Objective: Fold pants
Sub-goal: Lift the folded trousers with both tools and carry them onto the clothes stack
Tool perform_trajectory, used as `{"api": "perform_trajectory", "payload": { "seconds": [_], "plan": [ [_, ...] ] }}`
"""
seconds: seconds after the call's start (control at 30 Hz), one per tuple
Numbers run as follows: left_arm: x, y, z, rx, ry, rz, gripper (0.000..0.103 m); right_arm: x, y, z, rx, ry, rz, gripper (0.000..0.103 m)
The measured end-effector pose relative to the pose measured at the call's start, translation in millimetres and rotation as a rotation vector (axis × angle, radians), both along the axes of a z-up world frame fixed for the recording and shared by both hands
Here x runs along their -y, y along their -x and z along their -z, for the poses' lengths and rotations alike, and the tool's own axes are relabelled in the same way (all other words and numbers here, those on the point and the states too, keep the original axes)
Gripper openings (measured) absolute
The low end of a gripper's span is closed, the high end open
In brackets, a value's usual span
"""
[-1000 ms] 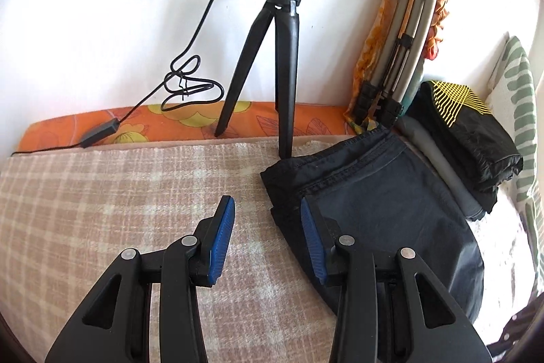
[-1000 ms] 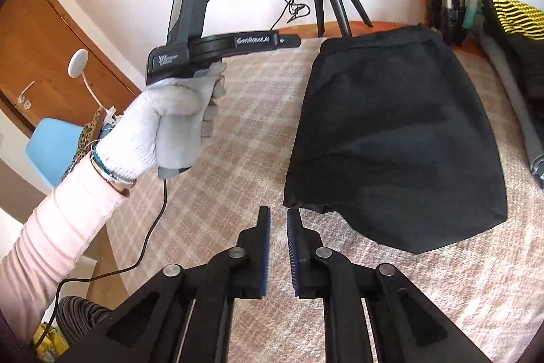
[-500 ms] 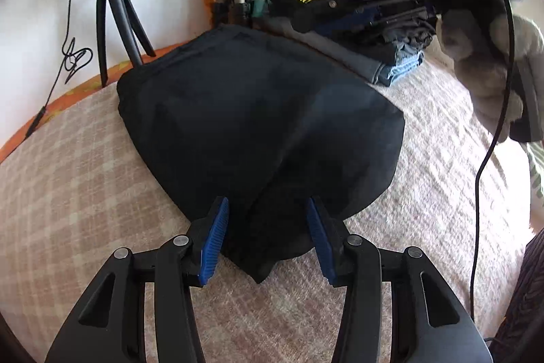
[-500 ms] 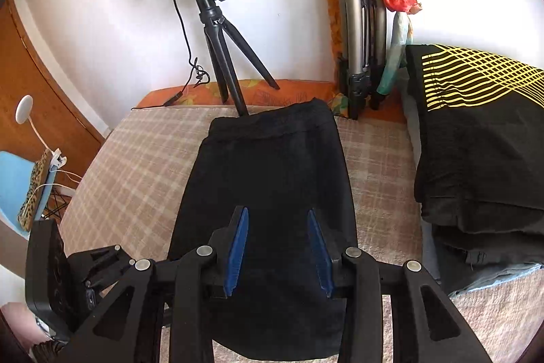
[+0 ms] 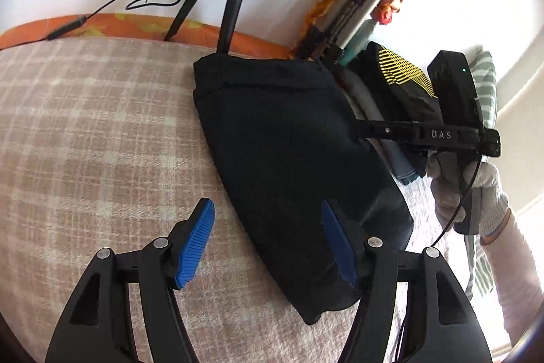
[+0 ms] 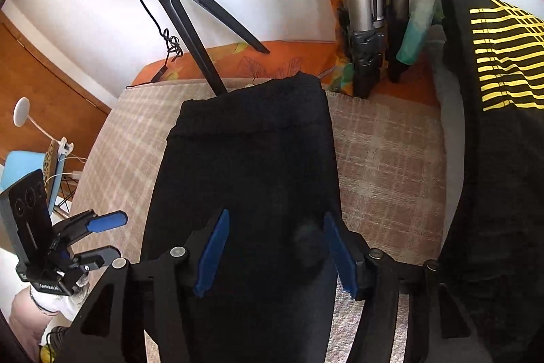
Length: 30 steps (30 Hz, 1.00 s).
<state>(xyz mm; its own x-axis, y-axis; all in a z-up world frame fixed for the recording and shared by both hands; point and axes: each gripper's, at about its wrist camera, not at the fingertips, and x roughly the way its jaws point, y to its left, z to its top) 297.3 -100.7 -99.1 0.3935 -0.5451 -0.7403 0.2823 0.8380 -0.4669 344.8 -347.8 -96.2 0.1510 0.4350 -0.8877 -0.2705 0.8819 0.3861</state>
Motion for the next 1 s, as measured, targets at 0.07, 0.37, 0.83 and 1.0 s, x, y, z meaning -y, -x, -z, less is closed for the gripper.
{"api": "perform_trajectory", "payload": {
  "seconds": [0.07, 0.37, 0.83, 1.0],
  "plan": [
    [0, -13, 10, -0.05, 0.021, -0.018, 0.065, -7, -3, 5, -0.02, 0.02, -0.024, 0.069],
    [16, -26, 26, -0.047, 0.038, 0.015, 0.066, 5, -1, 8, -0.05, 0.087, -0.015, 0.058],
    [18, -45, 33, -0.021, 0.157, -0.004, 0.06, 7, 5, 28, 0.007, -0.132, -0.101, 0.058],
    [31, -49, 32, -0.003, 0.092, -0.036, 0.032, 10, 9, 29, 0.025, -0.201, -0.046, 0.029]
  ]
}}
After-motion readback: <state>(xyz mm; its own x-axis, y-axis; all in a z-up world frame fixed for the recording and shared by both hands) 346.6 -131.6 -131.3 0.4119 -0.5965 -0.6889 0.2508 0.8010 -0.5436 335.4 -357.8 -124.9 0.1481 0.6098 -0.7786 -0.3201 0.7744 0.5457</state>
